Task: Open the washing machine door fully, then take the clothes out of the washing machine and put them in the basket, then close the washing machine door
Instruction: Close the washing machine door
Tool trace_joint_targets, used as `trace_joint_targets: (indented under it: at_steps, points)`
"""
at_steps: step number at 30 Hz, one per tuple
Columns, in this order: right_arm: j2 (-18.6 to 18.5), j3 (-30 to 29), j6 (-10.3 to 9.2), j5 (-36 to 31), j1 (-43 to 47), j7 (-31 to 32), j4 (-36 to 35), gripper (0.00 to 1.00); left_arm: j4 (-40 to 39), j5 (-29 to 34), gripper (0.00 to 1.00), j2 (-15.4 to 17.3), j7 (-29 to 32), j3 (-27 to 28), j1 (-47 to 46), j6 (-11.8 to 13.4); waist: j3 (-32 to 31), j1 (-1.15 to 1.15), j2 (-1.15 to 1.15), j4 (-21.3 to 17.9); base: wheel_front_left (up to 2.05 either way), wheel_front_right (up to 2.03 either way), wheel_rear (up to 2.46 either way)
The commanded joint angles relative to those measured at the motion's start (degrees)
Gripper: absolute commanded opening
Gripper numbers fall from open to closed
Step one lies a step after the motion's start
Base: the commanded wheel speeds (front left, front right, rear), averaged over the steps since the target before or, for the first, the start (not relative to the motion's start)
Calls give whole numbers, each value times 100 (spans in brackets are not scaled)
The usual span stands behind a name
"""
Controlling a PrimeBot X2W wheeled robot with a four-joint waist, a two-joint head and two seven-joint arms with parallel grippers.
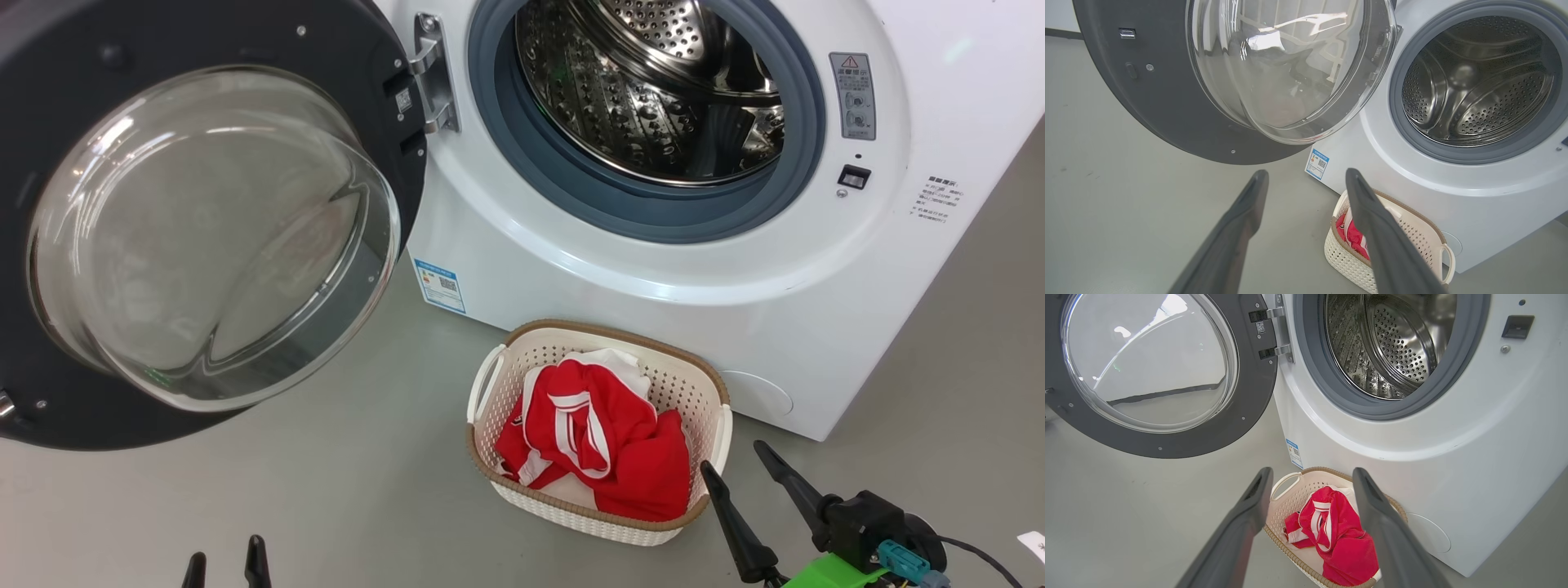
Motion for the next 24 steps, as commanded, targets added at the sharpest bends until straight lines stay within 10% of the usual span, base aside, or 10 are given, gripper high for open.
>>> trace_joint_targets:
  at_steps: [1,7,9,24]
  points:
    - [-68,163,36,47,-226,-37,-102,100,-169,-32,100,22,-29,161,-6,64,-9,0,0,-3,0,0,0]
    - [-42,142,36,64,-173,-37,-108,100,-157,23,70,22,-29,181,-47,4,-40,0,0,-23,0,0,0]
    - [-16,116,36,54,-134,-37,-119,100,-162,102,0,22,-29,197,-100,-44,-51,0,0,-34,0,0,0]
    - [201,-235,36,-34,156,-37,-290,100,-1744,986,0,374,-29,1785,-1865,-663,-48,0,0,-90,0,0,0]
